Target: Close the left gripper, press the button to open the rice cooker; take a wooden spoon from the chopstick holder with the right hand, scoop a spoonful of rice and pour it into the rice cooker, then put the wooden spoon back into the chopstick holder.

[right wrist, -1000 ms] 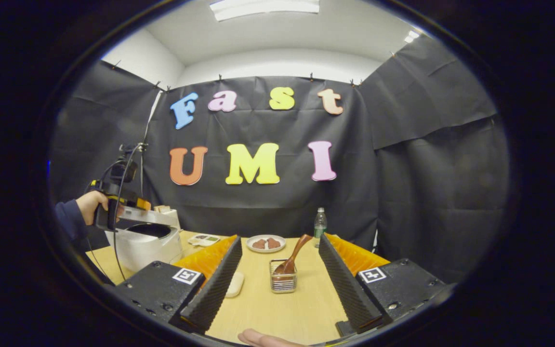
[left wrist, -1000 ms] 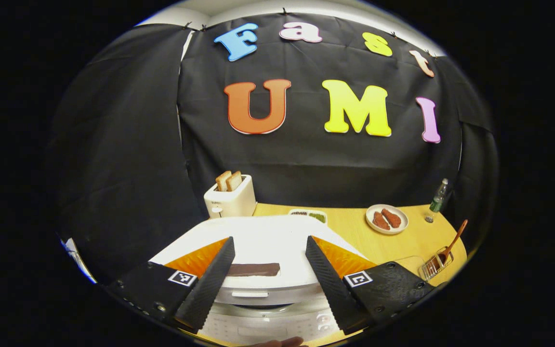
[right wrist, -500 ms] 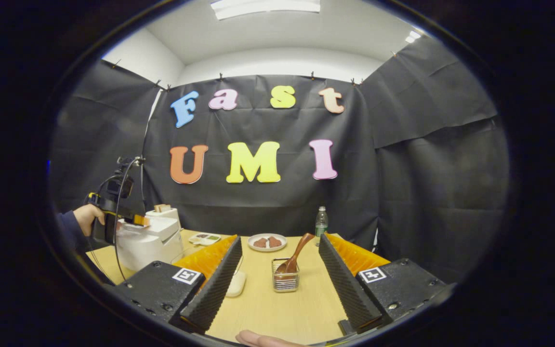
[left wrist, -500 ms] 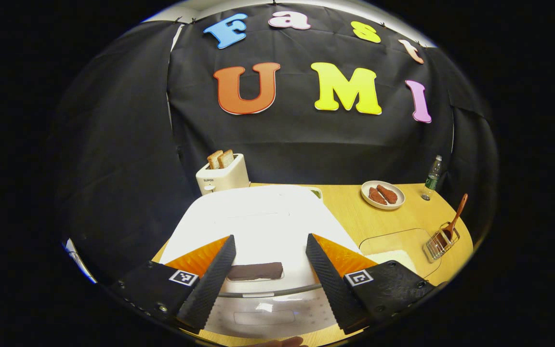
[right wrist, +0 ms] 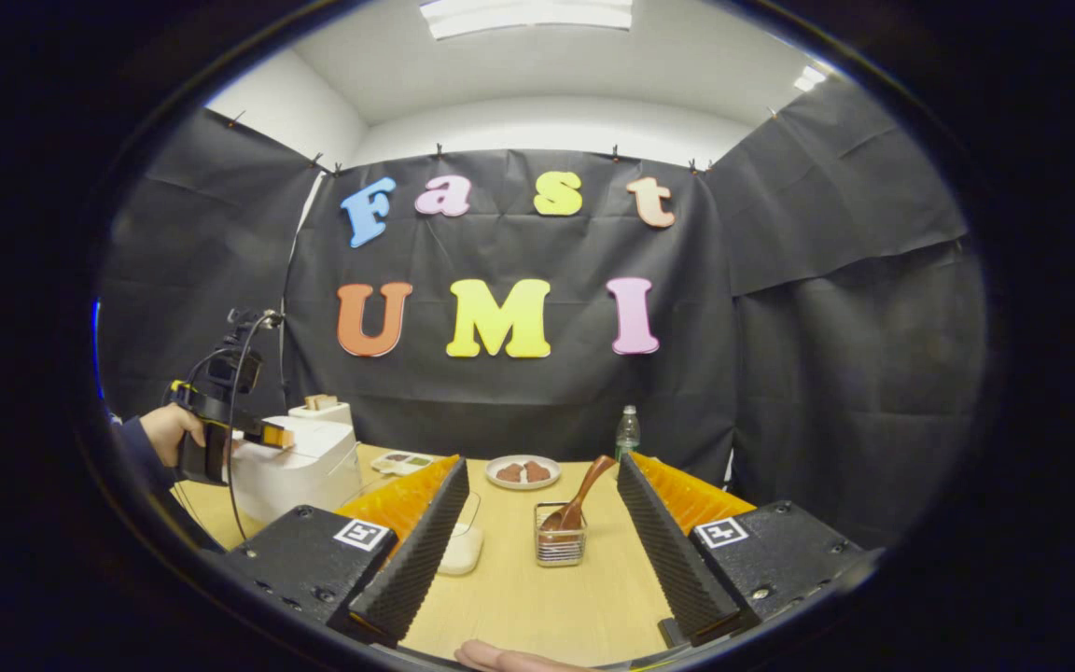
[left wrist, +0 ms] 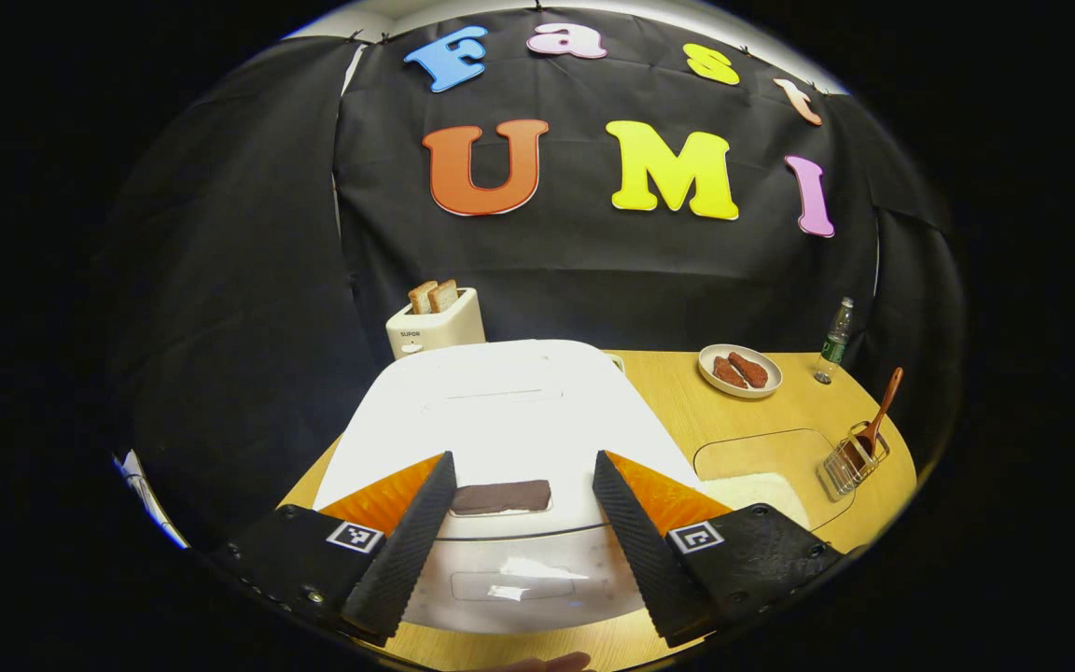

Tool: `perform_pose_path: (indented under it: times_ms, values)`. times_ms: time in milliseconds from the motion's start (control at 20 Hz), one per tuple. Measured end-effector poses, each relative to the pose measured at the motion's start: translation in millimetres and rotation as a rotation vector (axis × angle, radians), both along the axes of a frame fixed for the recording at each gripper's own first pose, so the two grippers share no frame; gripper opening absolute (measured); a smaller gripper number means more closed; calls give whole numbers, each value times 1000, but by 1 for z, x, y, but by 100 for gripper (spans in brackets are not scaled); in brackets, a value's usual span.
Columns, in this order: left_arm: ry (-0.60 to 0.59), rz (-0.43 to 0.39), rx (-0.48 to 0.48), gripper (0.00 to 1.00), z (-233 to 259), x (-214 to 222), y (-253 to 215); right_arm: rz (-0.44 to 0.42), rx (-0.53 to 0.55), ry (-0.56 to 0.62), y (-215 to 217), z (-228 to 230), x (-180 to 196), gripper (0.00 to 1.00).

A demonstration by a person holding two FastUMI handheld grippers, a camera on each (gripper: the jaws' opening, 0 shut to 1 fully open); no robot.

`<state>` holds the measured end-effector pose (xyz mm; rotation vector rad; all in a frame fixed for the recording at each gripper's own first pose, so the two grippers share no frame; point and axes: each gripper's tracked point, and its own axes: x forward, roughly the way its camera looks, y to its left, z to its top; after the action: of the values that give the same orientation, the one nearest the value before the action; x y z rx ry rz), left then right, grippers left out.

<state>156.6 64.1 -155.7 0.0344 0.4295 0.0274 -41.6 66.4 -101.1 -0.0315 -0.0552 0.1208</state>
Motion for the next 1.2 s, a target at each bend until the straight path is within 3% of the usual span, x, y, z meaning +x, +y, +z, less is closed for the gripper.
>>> perform_pose_path:
  times_ms: [800,1200]
  values:
    - [-116,38,-21,96,2,4,1,-23,-2,28,-6,-11,10,100]
    - [-244,25,-52,95,61,-26,-12,-25,8,50,-7,-17,14,100]
